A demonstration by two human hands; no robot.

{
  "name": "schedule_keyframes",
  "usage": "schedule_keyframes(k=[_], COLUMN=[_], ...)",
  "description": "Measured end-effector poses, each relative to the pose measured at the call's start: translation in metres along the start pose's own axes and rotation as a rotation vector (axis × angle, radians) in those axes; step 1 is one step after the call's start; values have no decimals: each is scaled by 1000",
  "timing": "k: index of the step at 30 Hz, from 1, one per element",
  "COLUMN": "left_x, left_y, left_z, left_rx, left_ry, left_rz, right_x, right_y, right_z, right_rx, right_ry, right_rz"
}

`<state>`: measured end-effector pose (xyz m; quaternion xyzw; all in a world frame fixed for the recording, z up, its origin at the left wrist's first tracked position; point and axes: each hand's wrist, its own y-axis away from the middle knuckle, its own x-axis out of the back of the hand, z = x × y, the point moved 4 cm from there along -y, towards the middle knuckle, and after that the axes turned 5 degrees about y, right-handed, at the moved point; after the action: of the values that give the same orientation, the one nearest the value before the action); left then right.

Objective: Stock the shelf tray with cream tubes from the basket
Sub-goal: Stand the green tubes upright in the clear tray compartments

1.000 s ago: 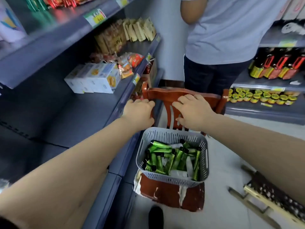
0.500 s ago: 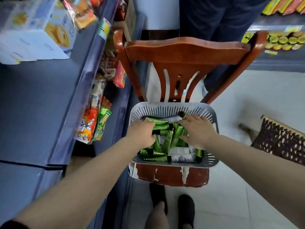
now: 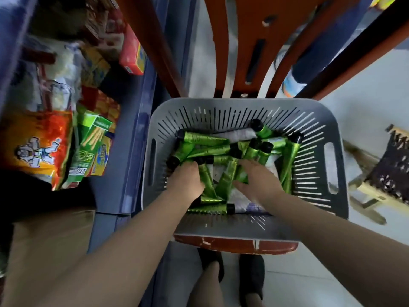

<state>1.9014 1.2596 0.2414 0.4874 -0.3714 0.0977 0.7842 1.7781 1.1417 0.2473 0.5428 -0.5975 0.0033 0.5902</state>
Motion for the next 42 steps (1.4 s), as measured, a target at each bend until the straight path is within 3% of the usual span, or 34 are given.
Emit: schedule_keyframes(k=[4, 8, 16, 21, 26, 32, 38, 42], left_x=[-15, -26, -38, -47, -53, -46, -38, -35], left_y=[-13, -23, -24, -36, -40, -29, -5, -2], left_z=[-15, -23, -16, -27, -32, -31, -22, -9], left_rx=[65, 178, 427, 585, 540, 544, 505, 455], left_ry=[105, 359, 774, 1164, 1351, 1574, 1480, 1609], left_rz=[111, 193, 269, 354, 298, 86, -53, -76], right_x=[-19, -31, -38, -40, -40, -28, -2, -3], right_y=[-18, -29, -49, -59, -59, -47, -24, -16], right_z=[1, -4, -11, -13, -11, -15, -19, -25], right_rx=[-147, -263, -282, -292, -285, -161, -17, 155], right_ry=[-342, -513, -420, -330, -292, -292, -501, -499], right_rz=[84, 163, 161, 128, 104, 157, 205, 158])
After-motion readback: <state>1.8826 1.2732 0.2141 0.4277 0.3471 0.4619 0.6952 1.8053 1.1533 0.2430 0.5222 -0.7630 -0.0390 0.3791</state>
